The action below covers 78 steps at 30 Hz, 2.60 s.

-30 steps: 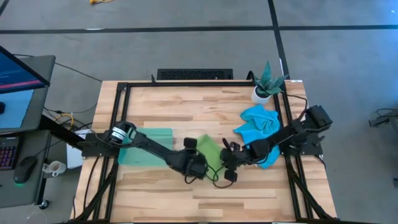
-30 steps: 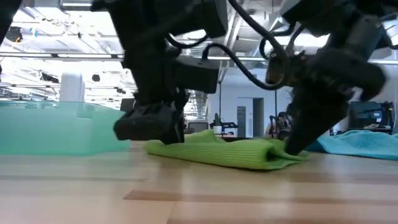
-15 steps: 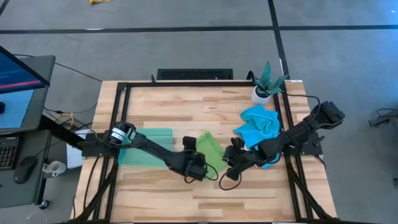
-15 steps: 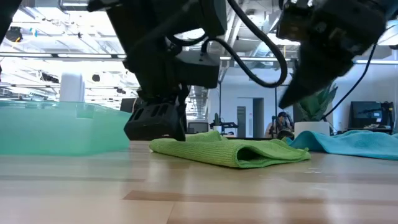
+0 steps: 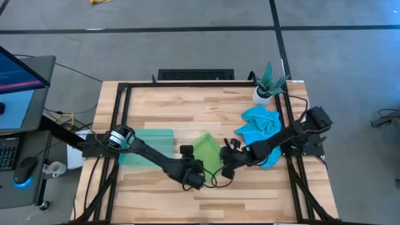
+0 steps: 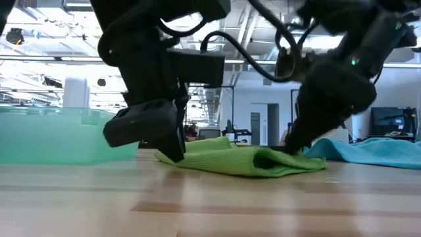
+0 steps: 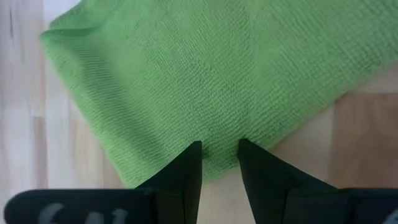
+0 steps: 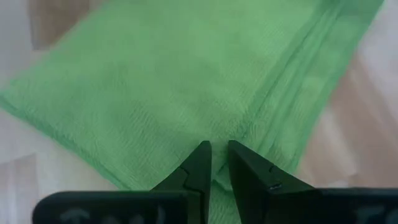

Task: Roll microfiber towels into tight, uniform cylinder then place into a basket
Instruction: Fold the green towel

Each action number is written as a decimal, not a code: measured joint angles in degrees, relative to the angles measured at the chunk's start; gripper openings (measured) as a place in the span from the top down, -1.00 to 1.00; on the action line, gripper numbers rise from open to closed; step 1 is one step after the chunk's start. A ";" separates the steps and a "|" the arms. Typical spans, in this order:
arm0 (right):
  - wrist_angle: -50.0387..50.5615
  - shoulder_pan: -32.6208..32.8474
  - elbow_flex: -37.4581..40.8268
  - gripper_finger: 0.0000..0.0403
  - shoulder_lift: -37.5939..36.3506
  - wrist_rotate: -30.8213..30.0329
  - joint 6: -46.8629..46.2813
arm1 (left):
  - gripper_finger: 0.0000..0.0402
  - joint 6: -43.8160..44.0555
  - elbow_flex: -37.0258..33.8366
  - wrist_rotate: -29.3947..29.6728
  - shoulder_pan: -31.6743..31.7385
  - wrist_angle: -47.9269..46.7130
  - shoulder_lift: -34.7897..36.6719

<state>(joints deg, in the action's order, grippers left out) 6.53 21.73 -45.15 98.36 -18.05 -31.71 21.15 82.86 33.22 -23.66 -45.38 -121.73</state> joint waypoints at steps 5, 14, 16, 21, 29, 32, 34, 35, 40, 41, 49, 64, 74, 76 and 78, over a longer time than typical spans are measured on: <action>-0.22 -1.24 -0.20 0.62 1.08 6.61 -3.67 | 0.50 -4.19 -1.26 1.88 2.63 0.01 0.15; 4.93 -0.27 0.11 0.62 -3.12 13.77 -12.61 | 0.50 -16.59 -1.11 1.69 8.43 6.38 0.07; 5.46 0.39 0.07 0.62 -4.49 12.05 -13.33 | 0.50 -17.58 -0.89 0.92 8.65 6.46 0.15; 7.88 2.44 0.09 0.62 -8.26 7.67 -13.01 | 0.50 -16.75 -0.88 0.47 6.66 6.34 2.82; 9.88 5.29 0.00 0.62 -11.82 4.40 -12.86 | 0.50 -14.83 -1.16 0.95 0.74 17.57 5.26; 9.65 5.69 -0.02 0.62 -12.19 3.51 -12.85 | 0.50 -17.62 -2.53 -1.15 -0.40 28.08 3.84; 10.01 5.60 0.00 0.62 -12.16 3.15 -12.82 | 0.50 -18.59 -2.74 -0.88 -0.71 30.25 2.45; 9.97 5.62 0.00 0.62 -12.16 3.15 -12.82 | 0.50 -18.79 -2.83 -0.34 -0.74 30.22 2.25; 10.99 5.32 0.00 0.62 -12.01 2.95 -12.45 | 0.50 -15.84 -4.41 0.22 -0.48 31.19 2.64; 11.08 5.18 0.00 0.62 -12.01 2.96 -12.07 | 0.50 -15.74 -4.80 -0.04 -0.46 31.21 2.55; 11.01 5.14 0.00 0.62 -11.82 2.66 -11.31 | 0.50 -12.95 -9.57 -5.93 0.13 37.54 2.54; 5.45 5.14 0.00 0.62 -11.82 -1.88 -2.88 | 0.50 -15.83 -9.60 -7.38 -0.39 42.51 3.44; 2.69 5.14 2.46 0.62 -11.82 -3.07 -1.70 | 0.50 -11.14 -8.12 5.11 -0.21 30.22 5.48; 2.28 5.14 2.89 0.62 -11.82 -3.08 -1.68 | 0.50 -10.01 -8.08 3.75 0.43 30.31 4.85; 0.55 5.14 3.83 0.62 -11.82 -3.07 -1.65 | 0.50 -9.92 -8.17 3.00 0.83 29.95 4.45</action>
<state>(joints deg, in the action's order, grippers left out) 7.08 26.87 -41.31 86.54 -21.12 -33.36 11.22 74.69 36.23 -22.83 -15.43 -117.29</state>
